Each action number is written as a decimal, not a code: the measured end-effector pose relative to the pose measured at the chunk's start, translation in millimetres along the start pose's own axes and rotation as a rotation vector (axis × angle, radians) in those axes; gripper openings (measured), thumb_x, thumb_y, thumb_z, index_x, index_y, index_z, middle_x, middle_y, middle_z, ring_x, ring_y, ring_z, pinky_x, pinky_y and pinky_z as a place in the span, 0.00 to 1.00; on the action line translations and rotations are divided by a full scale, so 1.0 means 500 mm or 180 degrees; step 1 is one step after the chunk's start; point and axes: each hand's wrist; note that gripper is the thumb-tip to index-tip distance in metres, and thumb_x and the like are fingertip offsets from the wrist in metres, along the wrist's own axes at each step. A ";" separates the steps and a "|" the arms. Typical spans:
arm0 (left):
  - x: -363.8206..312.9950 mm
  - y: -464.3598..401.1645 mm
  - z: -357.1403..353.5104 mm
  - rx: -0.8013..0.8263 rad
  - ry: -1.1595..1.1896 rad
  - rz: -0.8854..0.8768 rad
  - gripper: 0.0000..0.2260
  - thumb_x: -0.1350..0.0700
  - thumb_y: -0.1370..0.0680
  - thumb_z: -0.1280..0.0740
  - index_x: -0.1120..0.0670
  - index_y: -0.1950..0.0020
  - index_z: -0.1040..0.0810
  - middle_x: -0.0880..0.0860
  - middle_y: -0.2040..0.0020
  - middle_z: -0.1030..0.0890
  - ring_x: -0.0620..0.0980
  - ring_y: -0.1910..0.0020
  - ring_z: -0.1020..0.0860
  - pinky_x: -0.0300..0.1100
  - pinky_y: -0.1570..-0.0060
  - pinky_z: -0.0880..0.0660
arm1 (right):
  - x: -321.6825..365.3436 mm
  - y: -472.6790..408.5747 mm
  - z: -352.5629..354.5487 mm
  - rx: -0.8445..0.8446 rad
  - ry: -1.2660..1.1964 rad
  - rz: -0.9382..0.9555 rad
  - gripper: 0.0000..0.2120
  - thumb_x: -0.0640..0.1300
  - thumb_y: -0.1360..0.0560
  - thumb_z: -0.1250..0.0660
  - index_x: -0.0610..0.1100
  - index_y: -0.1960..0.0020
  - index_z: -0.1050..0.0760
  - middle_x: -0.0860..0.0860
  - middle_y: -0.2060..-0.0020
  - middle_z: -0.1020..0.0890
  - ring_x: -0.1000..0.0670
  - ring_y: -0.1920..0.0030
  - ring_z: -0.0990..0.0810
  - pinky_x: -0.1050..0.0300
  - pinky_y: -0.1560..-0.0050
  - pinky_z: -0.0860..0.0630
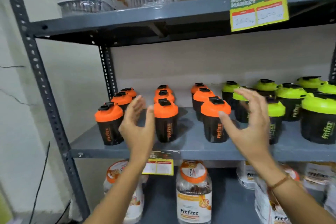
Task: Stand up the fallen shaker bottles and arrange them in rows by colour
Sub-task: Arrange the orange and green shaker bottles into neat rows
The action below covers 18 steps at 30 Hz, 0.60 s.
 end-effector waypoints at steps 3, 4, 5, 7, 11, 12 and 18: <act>0.053 -0.052 0.104 -0.0284 -0.0312 -0.0026 0.25 0.55 0.27 0.28 0.47 0.31 0.30 0.48 0.33 0.25 0.42 0.33 0.28 0.46 0.31 0.31 | 0.065 0.033 -0.098 0.0929 -0.0677 -0.0592 0.32 0.56 0.30 0.28 0.55 0.28 0.33 0.60 0.32 0.27 0.56 0.30 0.27 0.53 0.31 0.27; 0.075 -0.067 0.140 -0.0226 -0.0499 0.0116 0.31 0.50 0.28 0.27 0.47 0.27 0.35 0.48 0.29 0.30 0.41 0.30 0.32 0.45 0.29 0.35 | 0.076 0.045 -0.132 0.1228 -0.0747 -0.0838 0.38 0.58 0.30 0.27 0.57 0.24 0.39 0.60 0.28 0.30 0.58 0.27 0.31 0.56 0.28 0.31; 0.096 -0.082 0.175 -0.0085 -0.0744 0.0321 0.38 0.43 0.31 0.27 0.46 0.25 0.41 0.48 0.26 0.35 0.41 0.28 0.36 0.45 0.28 0.39 | 0.078 0.056 -0.166 0.1448 -0.0707 -0.1063 0.44 0.58 0.31 0.27 0.56 0.21 0.45 0.58 0.24 0.35 0.57 0.24 0.36 0.55 0.26 0.36; 0.141 -0.112 0.234 0.0360 -0.1387 0.0798 0.50 0.32 0.38 0.29 0.46 0.23 0.49 0.49 0.23 0.39 0.46 0.26 0.39 0.47 0.29 0.40 | 0.076 0.066 -0.222 0.1729 -0.0572 -0.1520 0.52 0.57 0.31 0.24 0.53 0.19 0.55 0.54 0.20 0.44 0.53 0.21 0.44 0.50 0.22 0.42; 0.209 -0.158 0.295 0.1324 -0.1785 0.1418 0.56 0.33 0.47 0.25 0.49 0.25 0.45 0.53 0.28 0.30 0.54 0.30 0.31 0.55 0.33 0.33 | 0.064 0.065 -0.283 0.1824 -0.0586 -0.2106 0.52 0.53 0.33 0.21 0.53 0.19 0.50 0.52 0.24 0.33 0.48 0.25 0.33 0.44 0.26 0.35; 0.223 -0.167 0.302 0.1526 -0.1701 0.1505 0.53 0.36 0.47 0.23 0.49 0.27 0.40 0.53 0.31 0.27 0.54 0.34 0.27 0.56 0.35 0.30 | 0.061 0.066 -0.291 0.1818 -0.0563 -0.2116 0.50 0.51 0.33 0.21 0.53 0.21 0.47 0.53 0.27 0.29 0.48 0.29 0.29 0.45 0.28 0.32; 0.258 -0.189 0.317 0.1875 -0.1410 0.1509 0.36 0.40 0.47 0.23 0.43 0.41 0.28 0.46 0.47 0.18 0.44 0.49 0.20 0.49 0.44 0.24 | 0.043 0.073 -0.315 0.1952 -0.0285 -0.2164 0.42 0.48 0.34 0.21 0.51 0.29 0.42 0.51 0.36 0.25 0.47 0.35 0.25 0.46 0.33 0.28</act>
Point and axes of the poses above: each hand's wrist, its own y-axis away from the middle knuckle, its own z-axis out of the back of the hand, x = y × z
